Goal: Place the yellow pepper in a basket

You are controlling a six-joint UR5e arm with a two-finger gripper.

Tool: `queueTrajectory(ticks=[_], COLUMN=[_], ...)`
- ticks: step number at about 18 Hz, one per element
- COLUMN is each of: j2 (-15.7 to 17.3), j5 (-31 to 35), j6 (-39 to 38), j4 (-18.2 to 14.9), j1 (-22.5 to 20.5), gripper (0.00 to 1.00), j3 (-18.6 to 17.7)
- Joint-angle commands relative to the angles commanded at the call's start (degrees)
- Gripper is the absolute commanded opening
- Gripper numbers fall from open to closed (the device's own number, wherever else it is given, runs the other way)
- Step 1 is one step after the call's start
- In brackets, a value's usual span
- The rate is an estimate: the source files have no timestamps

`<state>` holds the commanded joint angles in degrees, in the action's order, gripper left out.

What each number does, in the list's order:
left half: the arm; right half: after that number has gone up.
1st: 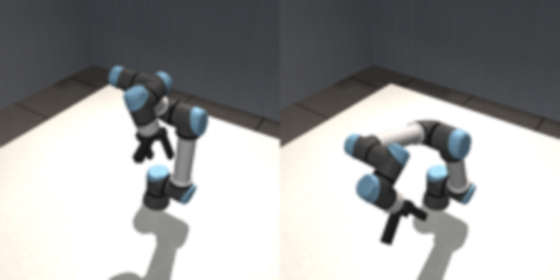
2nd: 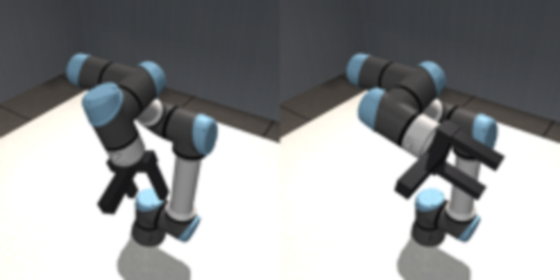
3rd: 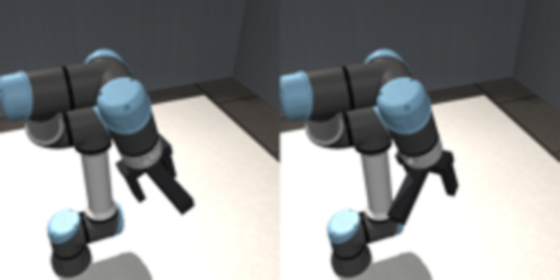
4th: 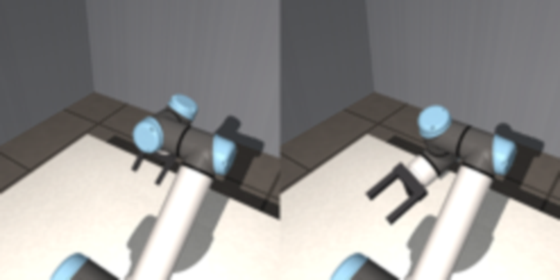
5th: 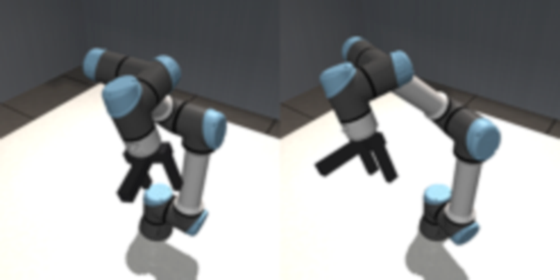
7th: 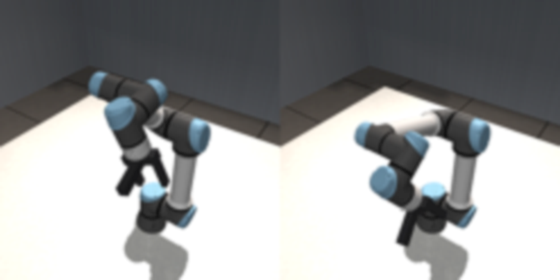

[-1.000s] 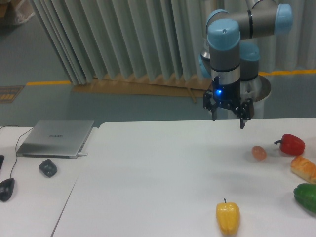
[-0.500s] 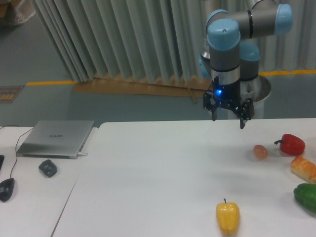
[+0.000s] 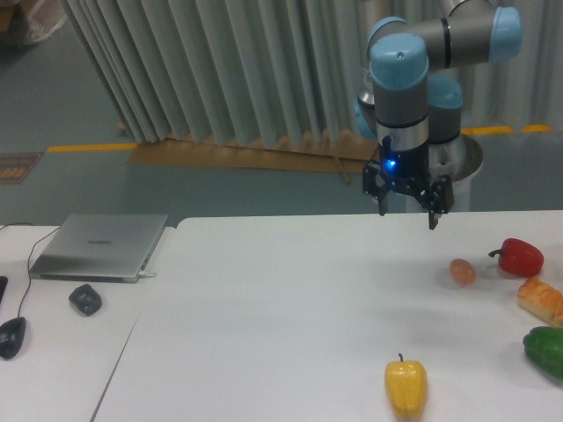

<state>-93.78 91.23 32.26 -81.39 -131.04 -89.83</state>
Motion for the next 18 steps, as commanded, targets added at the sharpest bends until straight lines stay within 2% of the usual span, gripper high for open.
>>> queueTrajectory(ticks=[2, 3, 4, 5, 8, 9, 11, 13, 15, 18], j2=[-1.40, -2.19, -2.89, -3.07, -7.02, -7.64, -9.39, -14.39, -16.95, -17.75], j5=[-0.26, -0.44, -0.35, -0.52, 0.87, 1.40, 3.06, 11.73, 12.74, 13.18], j6=[-2.61, -7.42, -13.74, -13.97, -16.95, -19.57, -24.33, -25.13, -27.67, -31.37], j4=[0.26, 1.74, 5.50, 7.02, 8.78, 10.27, 16.06, 16.70, 16.79, 17.14], j1=[-2.20, -2.90, -4.82, -5.45, -4.93, -4.75, -4.06, 1.71, 3.24, 3.68], gripper=[1.00, 1.00, 1.00, 1.00, 1.00, 1.00, 1.00, 1.00, 1.00, 1.00], j3=[1.84, 3.07, 4.21, 4.40, 4.66, 4.75, 4.84, 7.37, 9.66, 9.76])
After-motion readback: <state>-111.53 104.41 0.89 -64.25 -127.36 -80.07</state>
